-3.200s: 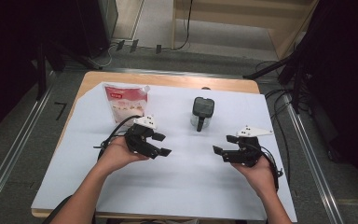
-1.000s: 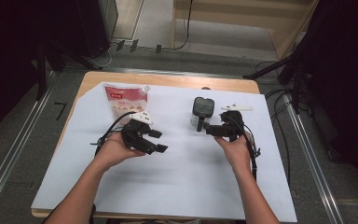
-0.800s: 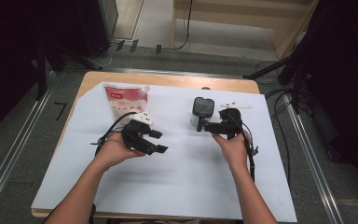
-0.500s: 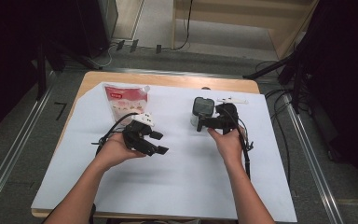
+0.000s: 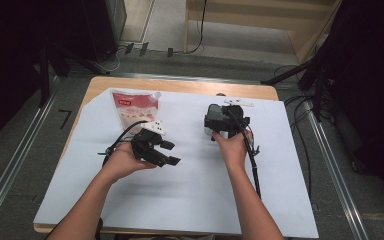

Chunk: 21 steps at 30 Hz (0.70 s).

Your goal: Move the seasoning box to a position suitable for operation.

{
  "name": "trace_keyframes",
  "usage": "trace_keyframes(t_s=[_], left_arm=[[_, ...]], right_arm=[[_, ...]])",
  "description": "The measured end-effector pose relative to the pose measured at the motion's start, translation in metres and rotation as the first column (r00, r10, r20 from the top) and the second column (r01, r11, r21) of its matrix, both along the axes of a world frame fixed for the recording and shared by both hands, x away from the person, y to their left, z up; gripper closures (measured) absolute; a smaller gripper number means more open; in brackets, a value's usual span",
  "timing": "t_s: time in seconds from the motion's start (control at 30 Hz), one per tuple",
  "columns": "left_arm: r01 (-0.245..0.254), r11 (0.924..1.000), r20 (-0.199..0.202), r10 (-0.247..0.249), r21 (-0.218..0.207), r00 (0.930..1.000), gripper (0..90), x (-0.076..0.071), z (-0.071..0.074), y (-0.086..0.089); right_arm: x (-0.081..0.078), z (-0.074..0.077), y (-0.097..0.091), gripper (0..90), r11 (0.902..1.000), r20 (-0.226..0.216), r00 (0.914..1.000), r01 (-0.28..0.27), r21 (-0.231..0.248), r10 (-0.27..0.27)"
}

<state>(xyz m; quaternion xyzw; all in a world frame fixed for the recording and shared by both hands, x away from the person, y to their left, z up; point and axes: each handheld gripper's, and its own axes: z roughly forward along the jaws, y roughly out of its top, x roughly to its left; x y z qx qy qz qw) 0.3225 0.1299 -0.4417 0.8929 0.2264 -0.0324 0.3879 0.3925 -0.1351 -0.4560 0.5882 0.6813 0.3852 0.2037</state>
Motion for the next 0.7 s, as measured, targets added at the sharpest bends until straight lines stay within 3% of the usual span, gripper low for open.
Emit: trace_keyframes(t_s=[0.1,0.23,0.3,0.37,0.53,0.7], left_arm=[[0.006,1.0000,-0.015,-0.006,-0.001,0.9999,37.2,0.000,-0.001,-0.001],[0.009,1.0000,-0.019,-0.009,0.001,0.9998,37.6,0.000,-0.001,-0.001],[0.010,0.9999,-0.019,-0.010,0.003,0.9998,37.6,0.000,-0.001,-0.001],[0.003,1.0000,-0.025,-0.003,0.001,0.9997,37.6,0.000,0.000,-0.001],[0.012,0.9998,-0.032,-0.013,-0.012,0.9994,38.5,-0.001,0.001,-0.002],[0.018,0.9998,-0.034,-0.018,-0.008,0.9992,38.4,-0.001,0.001,-0.003]], right_arm=[[0.004,-0.006,0.004,0.0,0.9999,0.000,0.9999,0.013,-0.008,-0.013],[0.010,-0.015,0.009,0.0,0.9960,-0.001,0.9964,0.085,-0.028,-0.085],[0.011,-0.016,0.010,0.0,0.9948,0.002,0.9955,0.094,-0.038,-0.094],[0.011,-0.020,0.015,0.0,0.9919,0.033,0.9927,0.118,-0.048,-0.116],[0.013,-0.028,0.023,0.0,0.9899,0.048,0.9902,0.134,-0.048,-0.131],[0.016,-0.037,0.026,1.2,0.9843,0.025,0.9858,0.167,-0.057,-0.166]])
